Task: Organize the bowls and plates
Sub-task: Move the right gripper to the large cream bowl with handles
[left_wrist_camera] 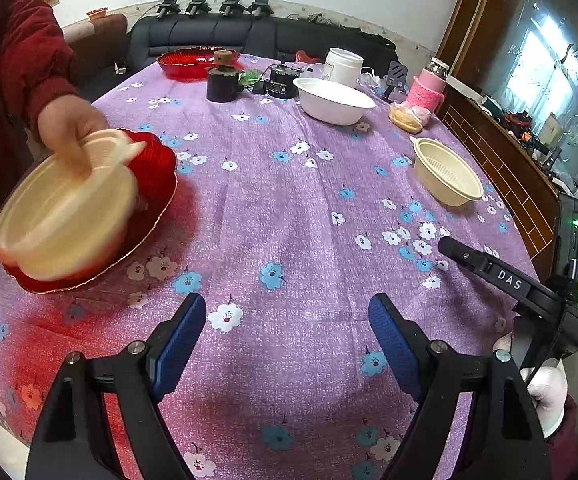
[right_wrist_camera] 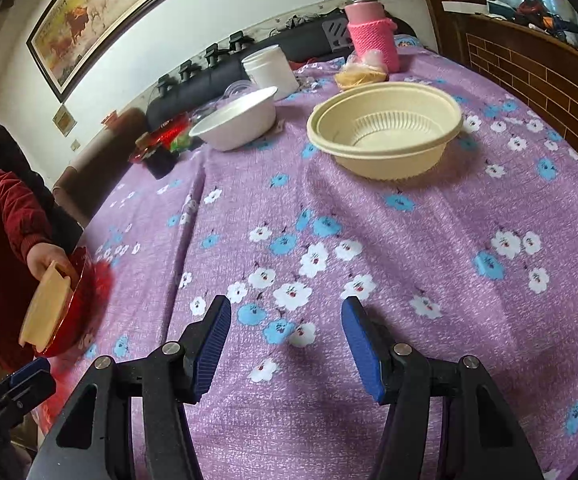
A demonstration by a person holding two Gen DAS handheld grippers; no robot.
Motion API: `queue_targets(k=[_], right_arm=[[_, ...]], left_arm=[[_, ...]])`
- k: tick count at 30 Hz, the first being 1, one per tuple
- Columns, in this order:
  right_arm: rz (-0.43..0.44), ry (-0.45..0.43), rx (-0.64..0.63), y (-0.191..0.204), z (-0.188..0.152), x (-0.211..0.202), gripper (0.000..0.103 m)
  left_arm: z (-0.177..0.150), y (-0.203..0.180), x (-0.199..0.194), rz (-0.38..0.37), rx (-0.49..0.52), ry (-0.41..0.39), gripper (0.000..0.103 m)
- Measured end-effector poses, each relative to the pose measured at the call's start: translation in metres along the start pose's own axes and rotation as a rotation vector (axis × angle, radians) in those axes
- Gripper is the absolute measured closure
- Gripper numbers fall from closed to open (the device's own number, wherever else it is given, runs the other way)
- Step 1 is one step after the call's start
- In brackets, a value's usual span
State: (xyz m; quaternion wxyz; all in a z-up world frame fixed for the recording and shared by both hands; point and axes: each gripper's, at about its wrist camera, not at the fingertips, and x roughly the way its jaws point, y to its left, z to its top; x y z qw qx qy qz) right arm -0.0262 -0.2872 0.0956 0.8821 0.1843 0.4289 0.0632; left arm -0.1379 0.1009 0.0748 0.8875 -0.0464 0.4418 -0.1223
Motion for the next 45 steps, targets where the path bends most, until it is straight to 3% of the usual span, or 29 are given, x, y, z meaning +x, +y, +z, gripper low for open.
queue_targets(k=[10,18,30,37,45], right_arm=[[0.033,0.015,-0.050,0.029,-0.002,0.009,0.041],[0.027,0.021,-0.032,0.027,0.001,0.012,0.041],[-0.084,-0.084,0.145,-0.050,0.039,-0.022,0.041],[-0.099,-0.113,0.148,-0.071,0.065,-0.026,0.041],[-0.149,-0.190,0.234,-0.100,0.127,-0.016,0.041]], left_arm=[[0.000,0.013,0.003,-0.004,-0.035,0.011,0.020],[0.000,0.020,0.004,-0.011,-0.050,0.014,0.020],[0.018,0.000,0.021,-0.024,-0.010,0.021,0.020],[0.035,-0.031,0.032,-0.025,0.044,0.036,0.020],[0.080,-0.069,0.043,-0.051,0.077,0.040,0.020]])
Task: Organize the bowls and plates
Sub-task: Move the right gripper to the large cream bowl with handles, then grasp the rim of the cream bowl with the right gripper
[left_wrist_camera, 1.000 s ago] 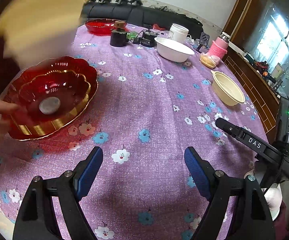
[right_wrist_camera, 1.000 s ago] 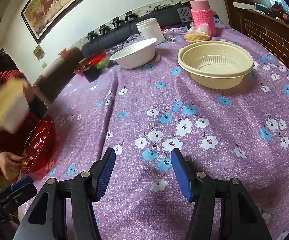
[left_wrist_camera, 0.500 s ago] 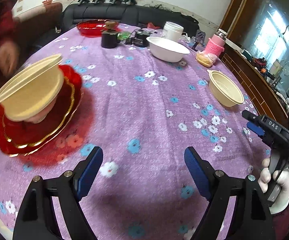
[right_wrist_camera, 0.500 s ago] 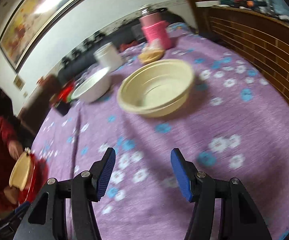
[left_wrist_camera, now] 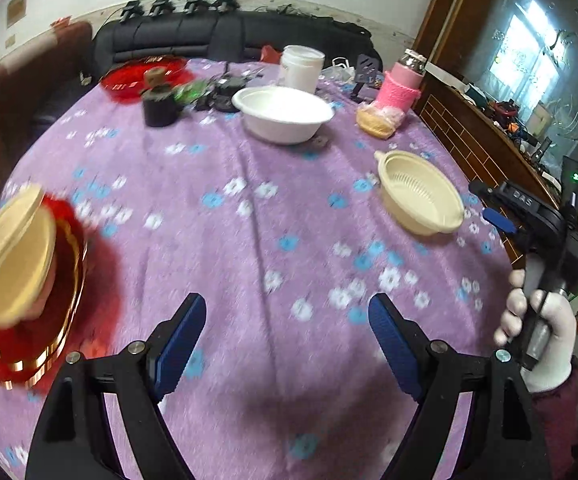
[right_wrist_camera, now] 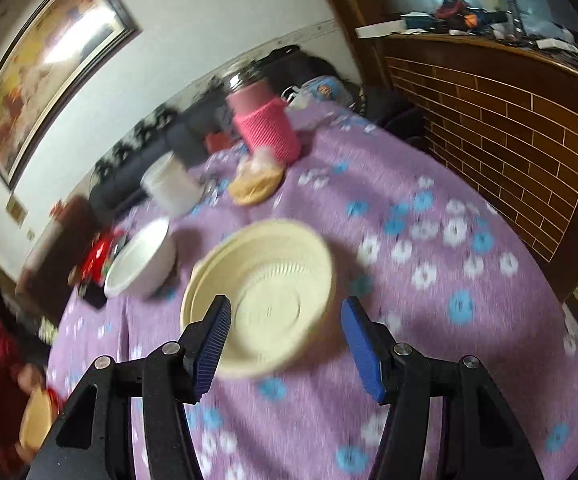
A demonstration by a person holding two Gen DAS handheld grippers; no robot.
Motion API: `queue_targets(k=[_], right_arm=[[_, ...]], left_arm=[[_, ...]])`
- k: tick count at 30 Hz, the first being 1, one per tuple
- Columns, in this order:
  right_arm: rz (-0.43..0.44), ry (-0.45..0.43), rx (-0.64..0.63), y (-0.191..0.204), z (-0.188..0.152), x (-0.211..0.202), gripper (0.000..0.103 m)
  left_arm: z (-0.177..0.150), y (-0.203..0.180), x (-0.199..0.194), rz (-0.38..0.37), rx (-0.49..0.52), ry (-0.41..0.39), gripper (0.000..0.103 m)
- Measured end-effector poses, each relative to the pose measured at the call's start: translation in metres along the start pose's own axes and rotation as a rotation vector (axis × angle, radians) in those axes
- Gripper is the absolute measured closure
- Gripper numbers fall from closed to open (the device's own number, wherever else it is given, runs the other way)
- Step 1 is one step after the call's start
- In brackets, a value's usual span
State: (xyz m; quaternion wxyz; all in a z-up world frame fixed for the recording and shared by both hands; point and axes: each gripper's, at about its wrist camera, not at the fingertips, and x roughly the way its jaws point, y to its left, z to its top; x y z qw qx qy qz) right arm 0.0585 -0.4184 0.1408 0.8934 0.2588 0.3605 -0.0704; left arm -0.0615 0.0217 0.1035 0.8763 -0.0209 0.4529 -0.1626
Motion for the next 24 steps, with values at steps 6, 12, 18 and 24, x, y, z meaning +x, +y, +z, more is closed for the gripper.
queue_targets(k=[6,12,18,24], right_arm=[[0.022,-0.038,0.040,-0.012,0.018,0.024,0.041],[-0.003,-0.020,0.000,-0.022,0.015,0.038,0.042],[0.013,-0.007,0.000,-0.030,0.017,0.045,0.042],[0.011,0.032,0.012,-0.034,0.015,0.056,0.042]], left_arm=[[0.034,-0.023,0.023,0.012,0.037,0.013,0.020],[0.058,-0.039,0.063,-0.018,0.025,0.044,0.020],[0.081,-0.044,0.103,-0.068,-0.037,0.058,0.021],[0.101,-0.068,0.149,-0.054,-0.022,0.084,0.021]])
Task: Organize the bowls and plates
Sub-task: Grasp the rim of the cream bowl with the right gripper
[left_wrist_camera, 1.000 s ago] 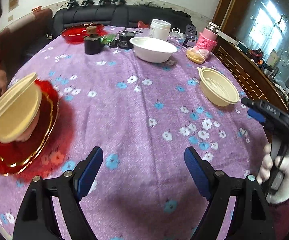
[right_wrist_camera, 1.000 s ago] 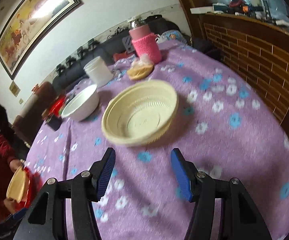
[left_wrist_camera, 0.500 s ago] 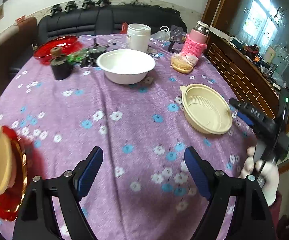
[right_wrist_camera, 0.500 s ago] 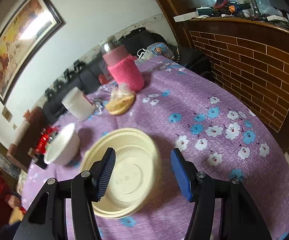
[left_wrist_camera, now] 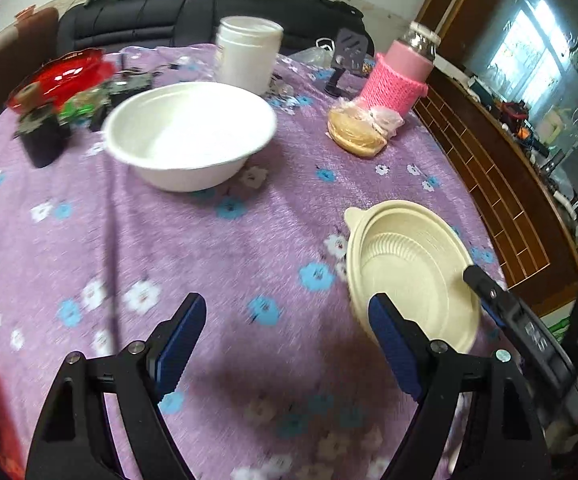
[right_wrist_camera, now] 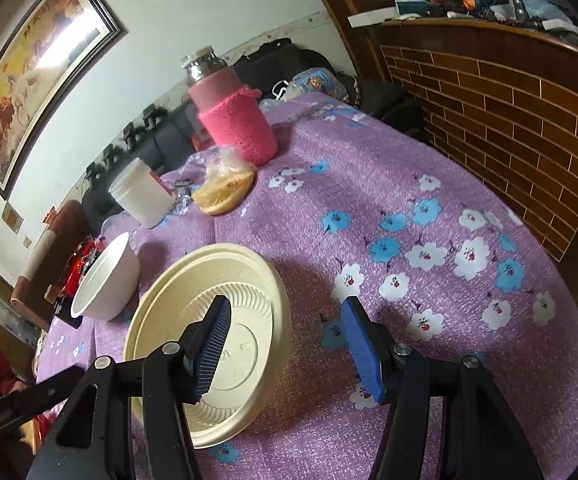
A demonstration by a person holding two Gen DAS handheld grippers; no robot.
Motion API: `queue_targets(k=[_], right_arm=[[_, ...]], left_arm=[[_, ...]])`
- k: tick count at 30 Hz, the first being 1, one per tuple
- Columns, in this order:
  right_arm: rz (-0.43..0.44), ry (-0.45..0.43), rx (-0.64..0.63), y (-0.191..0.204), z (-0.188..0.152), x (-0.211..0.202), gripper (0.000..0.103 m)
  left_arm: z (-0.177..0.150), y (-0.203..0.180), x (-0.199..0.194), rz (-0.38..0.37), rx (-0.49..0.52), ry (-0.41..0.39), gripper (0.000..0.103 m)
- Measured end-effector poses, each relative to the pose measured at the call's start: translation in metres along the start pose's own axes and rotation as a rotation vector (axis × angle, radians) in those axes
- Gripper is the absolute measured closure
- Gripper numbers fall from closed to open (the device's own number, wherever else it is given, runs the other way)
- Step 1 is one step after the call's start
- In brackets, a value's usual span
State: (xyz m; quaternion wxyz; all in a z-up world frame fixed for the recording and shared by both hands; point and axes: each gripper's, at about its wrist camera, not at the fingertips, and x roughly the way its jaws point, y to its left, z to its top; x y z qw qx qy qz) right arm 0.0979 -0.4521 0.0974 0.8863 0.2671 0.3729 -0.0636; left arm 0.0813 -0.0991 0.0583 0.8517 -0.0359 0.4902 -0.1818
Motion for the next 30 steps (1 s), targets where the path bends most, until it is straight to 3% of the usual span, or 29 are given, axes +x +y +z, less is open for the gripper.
queue_targets(k=[7,10,12,14,16,17,22,30], right_arm=[[0.012,0.052,-0.053,0.013,-0.009,0.014,0.042],[-0.019,0.075,-0.092,0.020,-0.014,0.020,0.058],[-0.008,0.103,-0.072,0.017,-0.017,0.026,0.060],[-0.006,0.104,-0.071,0.016,-0.018,0.027,0.063],[0.011,0.115,-0.092,0.021,-0.021,0.029,0.072],[0.015,0.120,-0.103,0.024,-0.024,0.030,0.079],[0.006,0.093,-0.140,0.031,-0.028,0.024,0.083],[0.101,0.070,-0.218,0.058,-0.039,0.014,0.085]], left_arm=[[0.004,-0.037,0.036,-0.043,0.067,0.039,0.022],[0.003,-0.041,0.044,-0.050,0.052,0.056,0.023],[0.003,-0.038,0.051,-0.063,0.040,0.080,0.023],[0.001,-0.038,0.057,-0.077,0.040,0.106,0.038],[0.000,-0.042,0.059,-0.054,0.072,0.109,0.070],[-0.001,-0.044,0.059,-0.054,0.089,0.117,0.073],[-0.005,-0.040,0.041,-0.039,0.107,0.088,0.085],[-0.019,-0.017,0.003,0.023,0.104,0.043,0.084]])
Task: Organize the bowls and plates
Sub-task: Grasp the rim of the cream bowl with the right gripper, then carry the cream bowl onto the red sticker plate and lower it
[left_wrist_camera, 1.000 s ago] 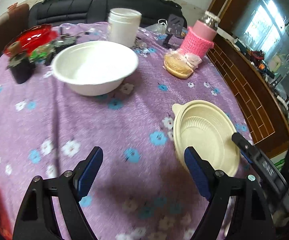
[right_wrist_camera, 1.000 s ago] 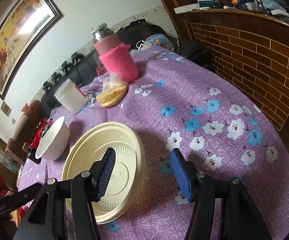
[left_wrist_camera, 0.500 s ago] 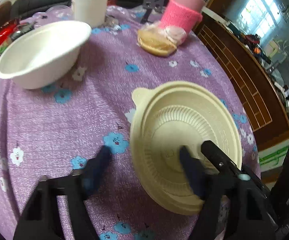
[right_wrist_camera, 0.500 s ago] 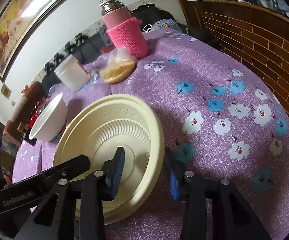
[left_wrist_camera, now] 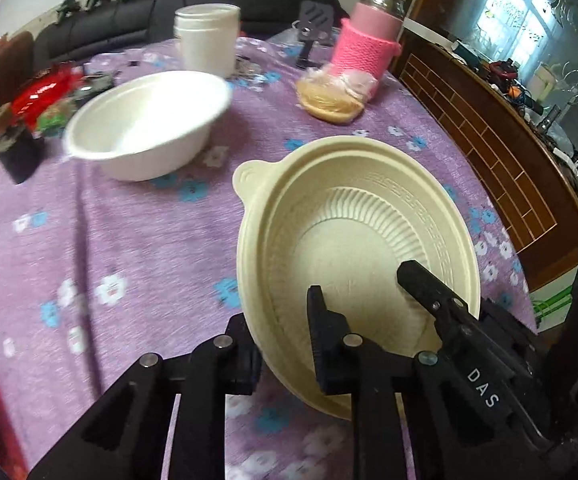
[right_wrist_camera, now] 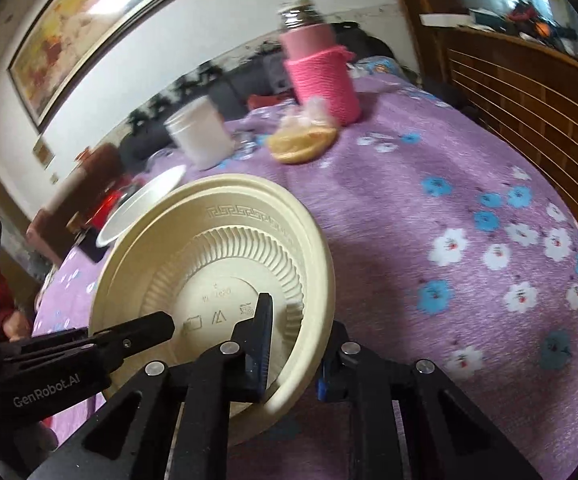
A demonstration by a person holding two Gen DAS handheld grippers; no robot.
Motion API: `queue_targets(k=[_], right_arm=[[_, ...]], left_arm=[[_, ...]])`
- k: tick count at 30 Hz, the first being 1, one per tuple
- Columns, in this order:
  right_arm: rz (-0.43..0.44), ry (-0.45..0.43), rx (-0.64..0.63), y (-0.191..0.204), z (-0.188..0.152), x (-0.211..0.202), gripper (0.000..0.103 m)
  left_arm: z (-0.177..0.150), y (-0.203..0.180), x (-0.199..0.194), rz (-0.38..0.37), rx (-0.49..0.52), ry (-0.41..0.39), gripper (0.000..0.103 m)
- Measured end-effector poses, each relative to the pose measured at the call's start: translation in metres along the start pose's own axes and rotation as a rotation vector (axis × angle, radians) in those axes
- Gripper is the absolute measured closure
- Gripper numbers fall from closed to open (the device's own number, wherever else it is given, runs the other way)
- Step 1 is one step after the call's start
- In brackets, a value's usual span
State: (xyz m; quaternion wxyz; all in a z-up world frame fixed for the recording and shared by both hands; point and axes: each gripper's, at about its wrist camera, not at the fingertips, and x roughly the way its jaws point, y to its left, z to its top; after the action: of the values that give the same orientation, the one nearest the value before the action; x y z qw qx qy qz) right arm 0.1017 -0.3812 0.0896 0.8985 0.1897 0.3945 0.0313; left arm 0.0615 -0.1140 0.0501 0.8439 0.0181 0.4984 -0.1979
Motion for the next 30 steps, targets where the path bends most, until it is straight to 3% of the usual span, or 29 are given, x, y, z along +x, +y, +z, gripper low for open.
queue_targets(k=[6,16,22,30], right_arm=[[0.085,0.032,-0.078,0.038,-0.015,0.002,0.085],[0.120,0.000,-0.200,0.131,-0.041,-0.037,0.085],[0.171,0.005,-0.295,0.200,-0.055,-0.054,0.084],[0.255,0.022,-0.407,0.307,-0.071,-0.046,0.084]], left_arm=[[-0.024,0.035,-0.032,0.035,-0.050,-0.021,0.084],[-0.071,0.094,-0.118,0.053,-0.126,-0.130,0.083],[-0.096,0.142,-0.169,0.082,-0.195,-0.204,0.083],[-0.121,0.228,-0.221,0.136,-0.334,-0.286,0.083]])
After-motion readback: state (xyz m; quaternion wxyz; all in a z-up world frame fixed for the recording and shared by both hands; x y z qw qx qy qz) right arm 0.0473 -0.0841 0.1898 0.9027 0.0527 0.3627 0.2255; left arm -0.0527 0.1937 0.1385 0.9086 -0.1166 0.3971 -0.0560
